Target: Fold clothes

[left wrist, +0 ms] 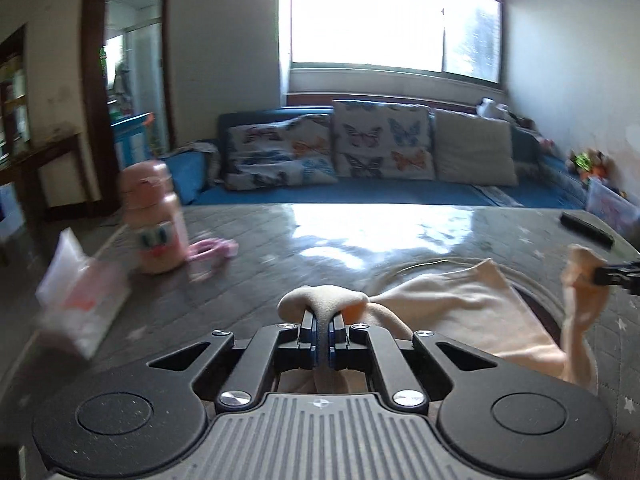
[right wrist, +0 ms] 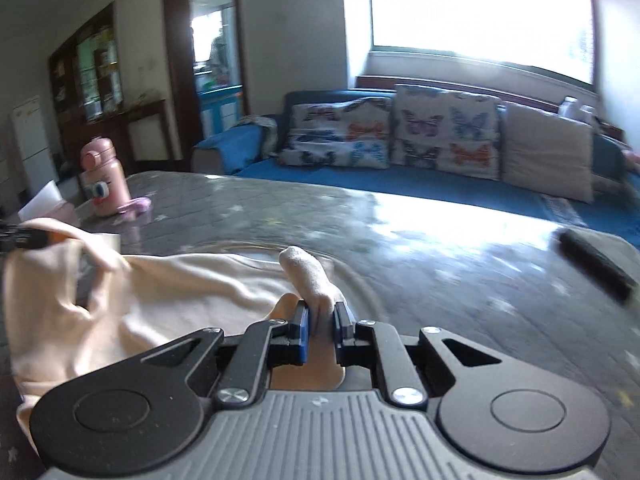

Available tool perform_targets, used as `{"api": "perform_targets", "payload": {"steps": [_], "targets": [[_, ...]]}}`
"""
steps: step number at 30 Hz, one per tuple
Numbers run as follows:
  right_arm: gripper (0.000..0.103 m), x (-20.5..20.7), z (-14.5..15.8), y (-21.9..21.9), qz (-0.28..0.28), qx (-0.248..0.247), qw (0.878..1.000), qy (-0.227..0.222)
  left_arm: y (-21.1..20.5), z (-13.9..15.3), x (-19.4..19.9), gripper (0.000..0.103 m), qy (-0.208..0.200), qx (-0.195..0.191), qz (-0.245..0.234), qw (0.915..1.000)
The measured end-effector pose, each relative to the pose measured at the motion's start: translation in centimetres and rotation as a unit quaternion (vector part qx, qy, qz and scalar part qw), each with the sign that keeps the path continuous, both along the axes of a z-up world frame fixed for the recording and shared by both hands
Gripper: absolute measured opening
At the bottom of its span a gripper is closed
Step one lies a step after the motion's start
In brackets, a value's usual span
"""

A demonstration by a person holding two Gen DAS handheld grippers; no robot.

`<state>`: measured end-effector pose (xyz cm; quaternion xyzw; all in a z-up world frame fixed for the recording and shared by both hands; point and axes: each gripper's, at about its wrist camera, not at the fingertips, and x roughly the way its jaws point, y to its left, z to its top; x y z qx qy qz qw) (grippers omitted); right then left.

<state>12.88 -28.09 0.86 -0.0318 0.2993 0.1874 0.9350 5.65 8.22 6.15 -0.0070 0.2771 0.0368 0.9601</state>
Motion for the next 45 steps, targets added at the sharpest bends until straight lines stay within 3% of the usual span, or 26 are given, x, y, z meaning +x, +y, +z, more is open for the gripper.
{"api": "perform_targets", "payload": {"steps": [12, 24, 27, 29, 31, 33, 36, 45], "targets": [[0.011, -6.3, -1.7, -8.8, -0.110, 0.009, 0.994, 0.022, 4.4, -3.2, -7.1, 0.006, 0.067, -0.022, 0.071, 0.9950], [0.011, -10.0, -3.0, -12.3, -0.160, 0.028, 0.986, 0.041, 5.0, -4.3, -10.1, 0.008, 0.109, -0.040, 0.057, 0.9916], [0.018, -10.1, -2.9, -12.5, -0.169, 0.020, 0.984, 0.050, 5.2, -4.6, -10.3, 0.014, 0.120, -0.038, 0.057, 0.9905], [0.020, -10.2, -2.3, -12.6, -0.169, 0.016, 0.984, 0.045, 5.4, -4.2, -10.4, 0.018, 0.117, -0.034, 0.057, 0.9910], [0.023, -10.1, -1.5, -12.4, -0.165, 0.009, 0.986, 0.034, 5.5, -3.5, -10.4, 0.031, 0.108, -0.028, 0.060, 0.9920], [0.031, -9.7, -0.7, -12.1, -0.159, 0.006, 0.987, 0.024, 5.6, -2.7, -10.2, 0.038, 0.095, -0.023, 0.063, 0.9932], [0.031, -8.6, 0.2, -10.9, -0.140, 0.000, 0.990, 0.014, 5.5, -1.6, -9.1, 0.045, 0.080, -0.023, 0.058, 0.9948], [0.031, -3.1, -0.5, -4.3, -0.051, -0.004, 0.998, 0.029, 2.9, -1.5, -2.6, 0.054, 0.071, -0.047, 0.006, 0.9963]]}}
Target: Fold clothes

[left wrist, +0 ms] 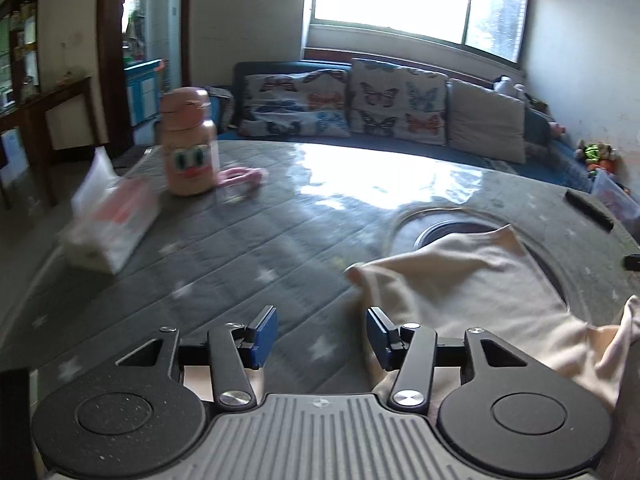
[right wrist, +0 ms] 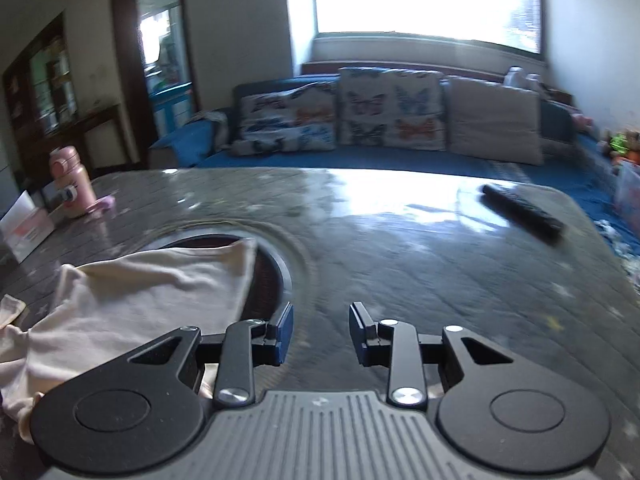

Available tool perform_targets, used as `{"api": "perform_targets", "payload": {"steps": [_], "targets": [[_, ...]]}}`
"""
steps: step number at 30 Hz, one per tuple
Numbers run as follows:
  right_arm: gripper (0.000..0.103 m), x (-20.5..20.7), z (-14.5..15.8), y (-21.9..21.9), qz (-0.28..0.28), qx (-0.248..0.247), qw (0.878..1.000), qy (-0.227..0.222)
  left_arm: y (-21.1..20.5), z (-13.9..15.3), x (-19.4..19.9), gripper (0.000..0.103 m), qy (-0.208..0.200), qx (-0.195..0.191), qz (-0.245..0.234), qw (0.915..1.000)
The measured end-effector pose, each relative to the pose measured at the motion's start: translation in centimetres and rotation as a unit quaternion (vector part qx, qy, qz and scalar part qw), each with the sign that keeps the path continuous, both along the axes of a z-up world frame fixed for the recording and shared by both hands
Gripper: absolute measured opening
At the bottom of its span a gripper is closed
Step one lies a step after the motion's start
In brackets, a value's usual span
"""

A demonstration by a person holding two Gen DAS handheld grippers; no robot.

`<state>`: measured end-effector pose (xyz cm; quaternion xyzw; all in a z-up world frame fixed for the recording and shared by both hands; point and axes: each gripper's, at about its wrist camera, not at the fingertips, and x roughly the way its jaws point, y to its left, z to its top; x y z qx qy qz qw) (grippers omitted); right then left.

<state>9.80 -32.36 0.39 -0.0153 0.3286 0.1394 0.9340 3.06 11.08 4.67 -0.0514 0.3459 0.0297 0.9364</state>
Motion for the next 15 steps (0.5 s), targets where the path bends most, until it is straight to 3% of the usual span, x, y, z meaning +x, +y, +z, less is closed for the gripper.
{"api": "perform_targets", "payload": {"steps": [4, 12, 14, 15], "targets": [[0.031, 2.6, -1.0, 3.4, 0.038, -0.005, 0.999, 0.011, -0.3, -0.8, 3.8, 0.060, 0.013, -0.025, -0.006, 0.9996], [0.032, 7.7, -3.5, 7.7, 0.067, 0.001, 0.997, 0.037, 0.0, -3.5, 9.0, 0.058, 0.056, -0.055, -0.014, 0.9968], [0.032, 8.7, -3.9, 8.6, 0.071, 0.002, 0.997, 0.041, -0.1, -4.0, 9.6, 0.044, 0.062, -0.063, -0.020, 0.9959], [0.032, 9.2, -4.2, 8.9, 0.072, 0.000, 0.996, 0.043, -0.1, -4.2, 9.8, 0.029, 0.064, -0.066, -0.023, 0.9955]]}}
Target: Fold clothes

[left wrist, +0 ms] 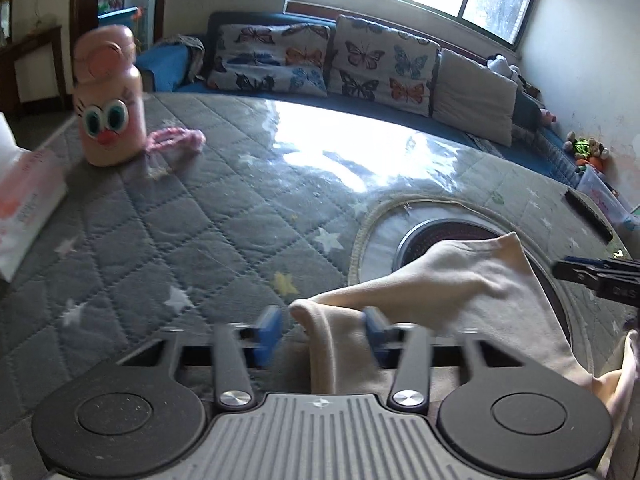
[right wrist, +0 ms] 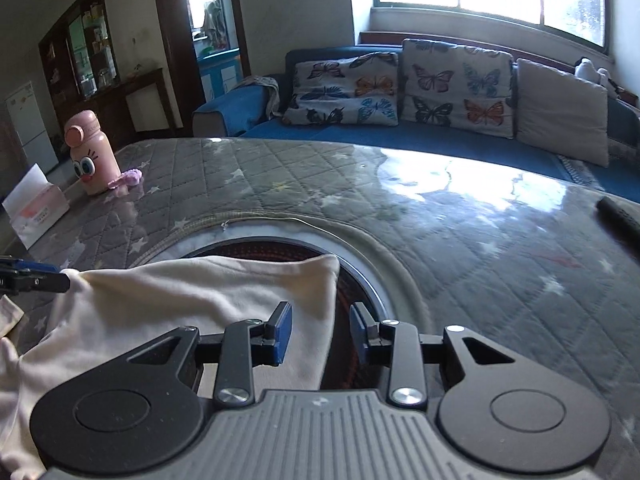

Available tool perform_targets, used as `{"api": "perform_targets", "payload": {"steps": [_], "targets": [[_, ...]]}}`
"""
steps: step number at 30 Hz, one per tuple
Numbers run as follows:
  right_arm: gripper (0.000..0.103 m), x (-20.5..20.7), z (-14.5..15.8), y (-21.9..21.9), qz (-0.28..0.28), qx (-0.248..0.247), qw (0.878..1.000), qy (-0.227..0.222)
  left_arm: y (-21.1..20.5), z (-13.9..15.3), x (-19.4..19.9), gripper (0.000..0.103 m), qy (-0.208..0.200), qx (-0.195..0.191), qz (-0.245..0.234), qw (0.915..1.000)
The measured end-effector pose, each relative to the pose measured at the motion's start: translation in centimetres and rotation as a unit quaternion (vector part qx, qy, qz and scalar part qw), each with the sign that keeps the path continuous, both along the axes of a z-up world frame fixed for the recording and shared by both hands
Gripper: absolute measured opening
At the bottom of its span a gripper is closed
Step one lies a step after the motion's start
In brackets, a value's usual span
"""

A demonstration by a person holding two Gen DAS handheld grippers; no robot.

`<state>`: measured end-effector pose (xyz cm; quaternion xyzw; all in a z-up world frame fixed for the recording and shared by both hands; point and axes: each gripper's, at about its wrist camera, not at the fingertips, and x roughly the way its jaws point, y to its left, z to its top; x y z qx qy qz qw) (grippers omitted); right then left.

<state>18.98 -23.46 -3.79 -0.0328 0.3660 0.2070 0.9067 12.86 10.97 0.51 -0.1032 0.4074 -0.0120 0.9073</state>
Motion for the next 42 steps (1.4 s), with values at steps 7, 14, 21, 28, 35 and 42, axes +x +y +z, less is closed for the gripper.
{"api": "perform_targets", "payload": {"steps": [7, 14, 21, 28, 35, 42], "targets": [[0.032, 2.5, -1.5, 1.7, 0.005, -0.006, 1.000, 0.008, -1.5, 1.5, -1.0, 0.007, -0.055, -0.009, -0.053, 0.9970], [0.032, 3.3, -1.8, 1.4, 0.002, -0.005, 1.000, 0.011, -6.9, 3.3, -5.4, 0.008, -0.095, -0.008, -0.229, 0.9687], [0.032, 3.4, -1.6, 1.1, 0.006, -0.005, 1.000, 0.012, -8.2, 2.2, -6.8, 0.036, -0.065, -0.013, -0.246, 0.9671], [0.032, 3.8, -1.7, 1.2, 0.008, -0.003, 1.000, 0.013, -6.1, 2.7, -6.2, 0.046, -0.056, -0.016, -0.172, 0.9834], [0.032, 4.2, -2.0, 1.3, 0.004, 0.005, 1.000, 0.020, -5.1, 0.7, -3.7, 0.047, -0.002, -0.049, -0.109, 0.9929], [0.032, 4.6, -2.6, 1.5, 0.005, 0.006, 1.000, 0.025, -5.3, 0.7, -2.9, 0.002, -0.012, -0.043, -0.123, 0.9914]]}}
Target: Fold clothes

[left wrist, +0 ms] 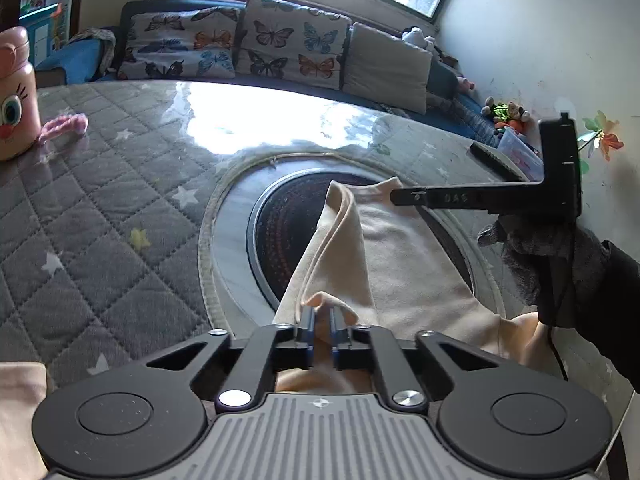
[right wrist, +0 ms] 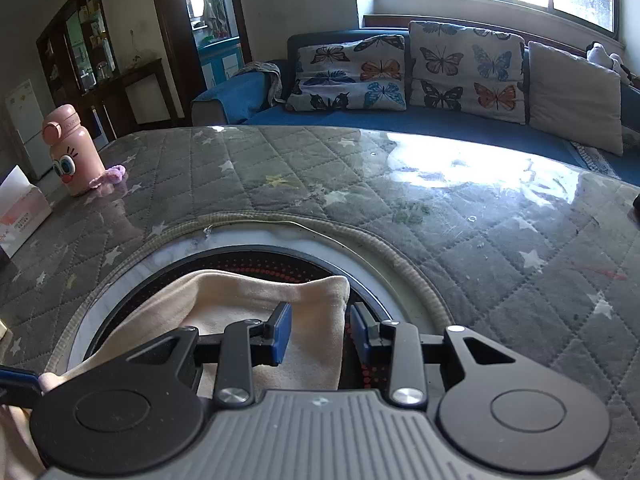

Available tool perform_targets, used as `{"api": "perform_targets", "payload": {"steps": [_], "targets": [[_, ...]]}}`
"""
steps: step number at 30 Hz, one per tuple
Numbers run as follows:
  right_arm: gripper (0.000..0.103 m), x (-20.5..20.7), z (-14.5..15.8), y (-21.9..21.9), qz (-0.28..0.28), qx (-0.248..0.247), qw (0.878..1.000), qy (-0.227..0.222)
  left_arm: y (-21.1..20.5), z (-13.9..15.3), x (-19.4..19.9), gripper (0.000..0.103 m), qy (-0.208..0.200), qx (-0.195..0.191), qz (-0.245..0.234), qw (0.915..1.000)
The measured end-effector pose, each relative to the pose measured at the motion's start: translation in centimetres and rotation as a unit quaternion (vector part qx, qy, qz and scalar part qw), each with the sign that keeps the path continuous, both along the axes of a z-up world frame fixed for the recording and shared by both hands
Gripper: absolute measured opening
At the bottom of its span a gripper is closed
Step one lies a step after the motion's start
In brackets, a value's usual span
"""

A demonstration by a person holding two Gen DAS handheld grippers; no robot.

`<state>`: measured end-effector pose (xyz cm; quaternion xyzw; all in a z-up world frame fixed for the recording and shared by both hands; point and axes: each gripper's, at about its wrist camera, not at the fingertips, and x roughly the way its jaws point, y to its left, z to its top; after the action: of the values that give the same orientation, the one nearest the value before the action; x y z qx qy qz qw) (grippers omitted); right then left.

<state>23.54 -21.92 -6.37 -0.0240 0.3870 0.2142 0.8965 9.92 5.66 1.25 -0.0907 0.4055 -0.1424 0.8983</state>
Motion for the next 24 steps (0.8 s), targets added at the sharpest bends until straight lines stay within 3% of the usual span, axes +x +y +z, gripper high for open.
{"api": "perform_targets", "payload": {"steps": [7, 9, 12, 17, 21, 24], "targets": [[0.031, 1.1, -0.7, 0.3, -0.006, 0.001, 1.000, 0.008, 1.2, 3.5, 1.2, 0.000, -0.077, 0.071, 0.013, 0.9944], [0.025, 1.2, -0.8, 0.5, -0.007, 0.001, 1.000, 0.008, 1.6, 4.2, 1.8, 0.000, -0.093, 0.091, 0.025, 0.9912], [0.020, 1.3, -1.0, 0.8, -0.008, -0.002, 1.000, 0.003, 2.9, 4.8, 2.6, 0.000, -0.082, 0.066, 0.040, 0.9937], [0.016, 1.3, -0.9, 0.7, -0.012, -0.003, 1.000, 0.000, 1.6, 3.6, 1.3, 0.006, -0.053, 0.045, 0.006, 0.9976], [0.015, 1.2, -1.0, 0.6, -0.014, -0.001, 1.000, -0.001, 0.6, 2.3, 0.2, 0.040, -0.026, 0.025, 0.002, 0.9994], [0.016, 1.1, -0.8, 0.5, -0.013, 0.001, 1.000, 0.000, 0.1, 1.6, -0.4, 0.048, -0.011, 0.017, 0.005, 0.9998]]}}
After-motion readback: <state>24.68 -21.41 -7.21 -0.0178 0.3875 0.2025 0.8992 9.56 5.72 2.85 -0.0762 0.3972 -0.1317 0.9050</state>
